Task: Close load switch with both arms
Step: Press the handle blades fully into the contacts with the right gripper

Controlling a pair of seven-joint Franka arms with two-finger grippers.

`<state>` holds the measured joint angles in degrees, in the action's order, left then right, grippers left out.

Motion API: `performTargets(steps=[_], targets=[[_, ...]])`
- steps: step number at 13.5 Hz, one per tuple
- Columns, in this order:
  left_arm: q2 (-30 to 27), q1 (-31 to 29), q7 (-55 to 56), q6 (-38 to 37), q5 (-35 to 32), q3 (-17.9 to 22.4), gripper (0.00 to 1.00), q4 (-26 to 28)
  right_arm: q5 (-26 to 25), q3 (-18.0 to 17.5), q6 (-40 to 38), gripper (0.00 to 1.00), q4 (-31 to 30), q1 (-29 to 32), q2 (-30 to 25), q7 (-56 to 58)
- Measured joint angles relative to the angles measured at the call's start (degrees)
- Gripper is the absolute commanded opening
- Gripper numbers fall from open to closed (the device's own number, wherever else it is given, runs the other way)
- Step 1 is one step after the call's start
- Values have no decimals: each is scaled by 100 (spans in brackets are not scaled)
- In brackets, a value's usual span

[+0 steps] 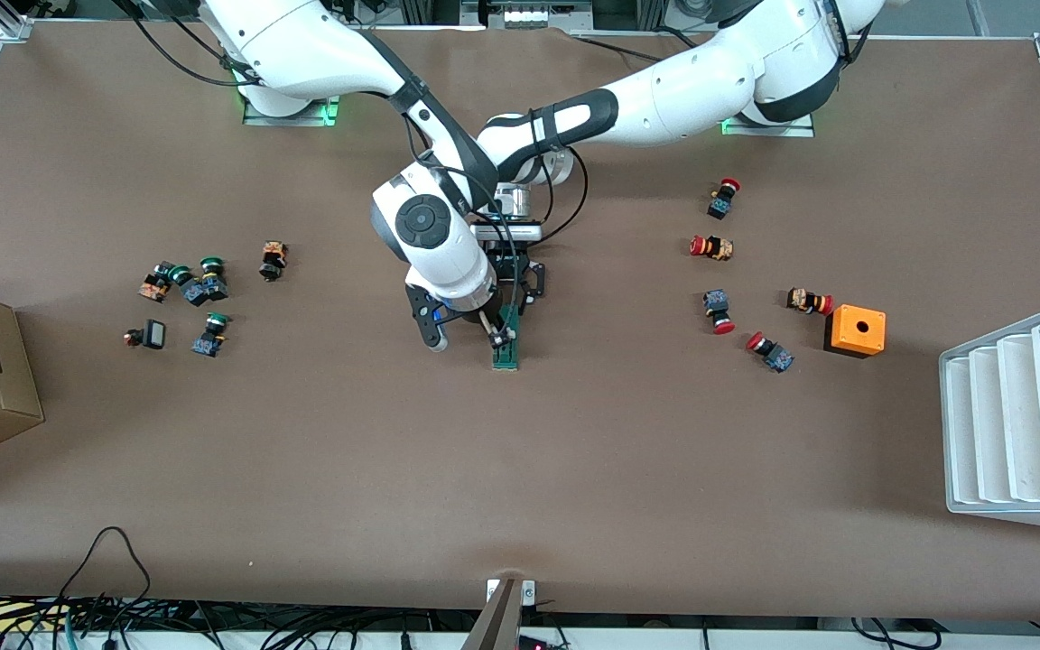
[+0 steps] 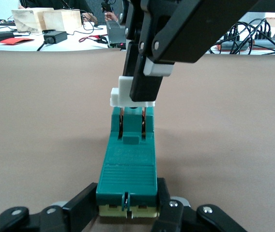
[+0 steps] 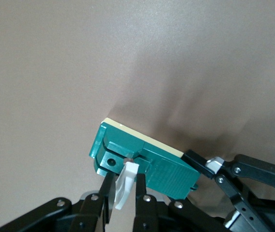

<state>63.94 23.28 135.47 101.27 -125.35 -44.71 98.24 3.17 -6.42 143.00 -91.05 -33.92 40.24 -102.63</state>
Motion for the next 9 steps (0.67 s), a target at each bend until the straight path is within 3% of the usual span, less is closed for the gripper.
performTargets(steps=[9], targets=[[0,0,0,0,0,0,14,0,0,0,-3,22,231,33,151,0]])
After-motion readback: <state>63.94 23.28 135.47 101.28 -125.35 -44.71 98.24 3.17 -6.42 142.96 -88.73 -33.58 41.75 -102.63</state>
